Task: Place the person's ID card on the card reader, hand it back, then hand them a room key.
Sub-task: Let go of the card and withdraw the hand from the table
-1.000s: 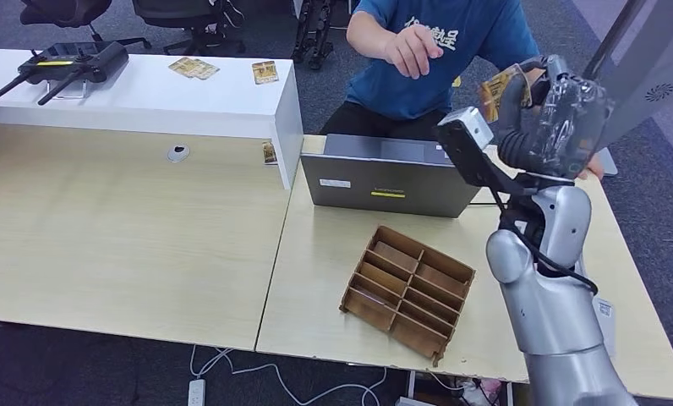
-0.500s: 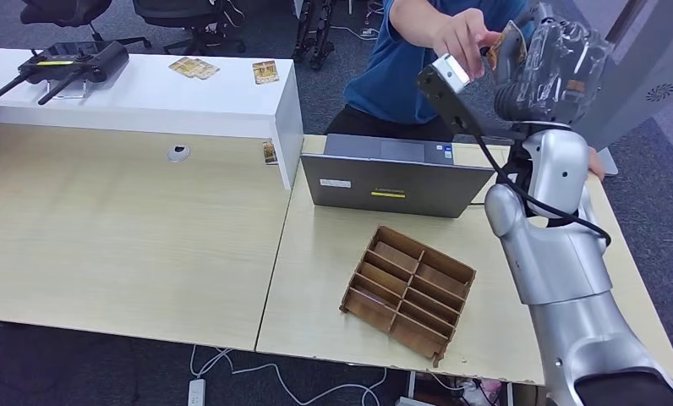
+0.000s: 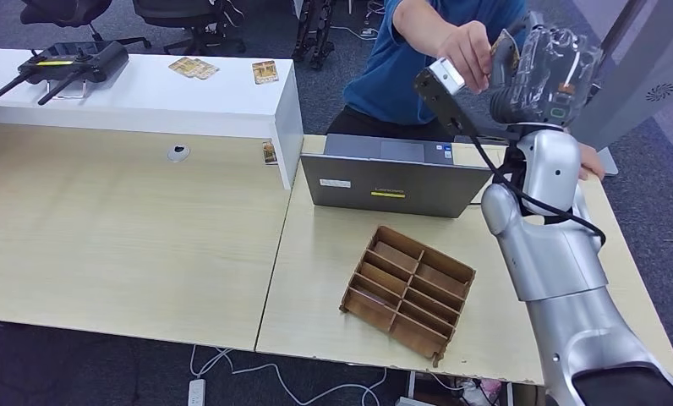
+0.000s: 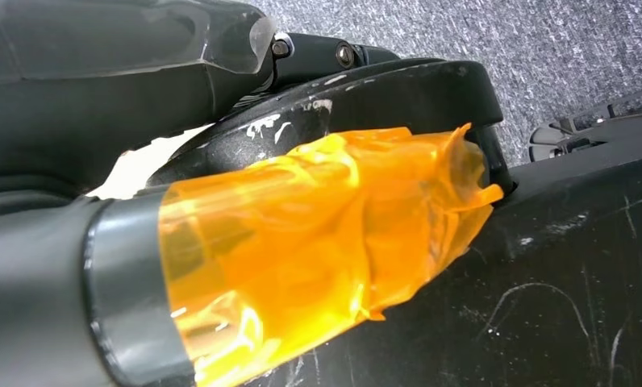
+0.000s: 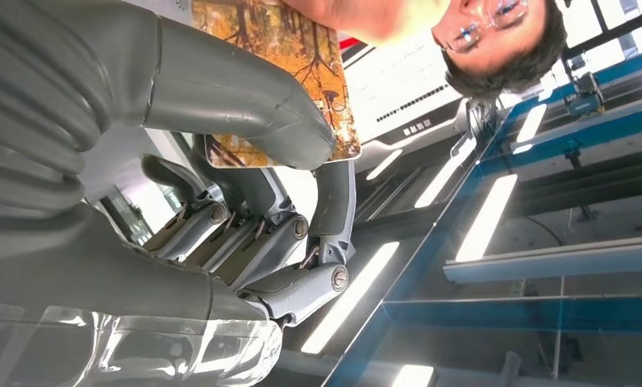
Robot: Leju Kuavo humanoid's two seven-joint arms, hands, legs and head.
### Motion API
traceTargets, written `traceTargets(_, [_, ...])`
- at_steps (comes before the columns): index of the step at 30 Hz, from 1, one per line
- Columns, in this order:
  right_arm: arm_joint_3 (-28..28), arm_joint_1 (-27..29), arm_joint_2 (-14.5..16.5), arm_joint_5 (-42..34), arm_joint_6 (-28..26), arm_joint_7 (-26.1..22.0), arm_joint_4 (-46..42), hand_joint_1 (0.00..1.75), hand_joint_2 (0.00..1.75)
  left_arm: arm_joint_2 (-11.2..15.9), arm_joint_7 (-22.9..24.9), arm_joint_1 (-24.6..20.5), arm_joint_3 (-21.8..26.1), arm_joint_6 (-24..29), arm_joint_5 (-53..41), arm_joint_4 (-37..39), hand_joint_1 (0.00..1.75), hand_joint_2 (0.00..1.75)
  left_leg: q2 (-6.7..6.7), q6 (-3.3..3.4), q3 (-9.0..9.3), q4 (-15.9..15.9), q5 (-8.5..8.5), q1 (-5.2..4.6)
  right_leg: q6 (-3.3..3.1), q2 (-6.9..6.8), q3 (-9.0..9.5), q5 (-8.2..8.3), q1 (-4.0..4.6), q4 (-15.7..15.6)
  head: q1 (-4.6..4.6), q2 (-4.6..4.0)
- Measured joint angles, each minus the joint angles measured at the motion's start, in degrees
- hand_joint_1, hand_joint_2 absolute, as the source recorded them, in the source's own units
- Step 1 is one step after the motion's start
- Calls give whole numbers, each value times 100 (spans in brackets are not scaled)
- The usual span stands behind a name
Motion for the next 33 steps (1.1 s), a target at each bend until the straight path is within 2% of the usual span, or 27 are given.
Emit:
traceTargets(1, [0,-3,12,-21,-3,-5,26,0,175,0,4,-1,1,0,7,0,0,0,0,0,0,0,0,0,0,0,0,0,0,0,0,0])
traceTargets(16, [0,0,103,-226,-205,-192,195,0,175,2,-25,1,0,-4,58,0,0,0,0,0,0,0,0,0,0,0,0,0,0,0,1,0])
traceTargets(19, [-5,72,109,-637,-291,-417,107,0,175,4,-32,2,1,-1,86,0,0,0,0,0,0,0,0,0,0,0,0,0,0,0,1,0])
traceTargets(21, [-46,164,152,-1472,-180,-723,-11,0,175,10,-44,4,1,9,144,0,0,0,1,0,0,0,0,0,0,1,0,0,0,0,1,0])
traceTargets(24, [-205,278,312,-3382,272,-1233,-151,0,175,19,-85,8,1,36,252,0,0,0,4,0,1,0,0,1,0,5,-2,0,1,0,0,0])
traceTargets(29, [-452,337,480,-6069,758,-1693,-211,0,175,25,-115,12,1,91,380,0,0,0,4,-1,1,0,0,2,0,2,-1,0,1,0,1,0])
traceTargets(33, [-492,527,454,-7245,799,-1922,-376,0,175,27,-136,15,1,101,437,0,0,0,5,-1,2,0,0,1,0,4,-1,0,1,-1,1,0])
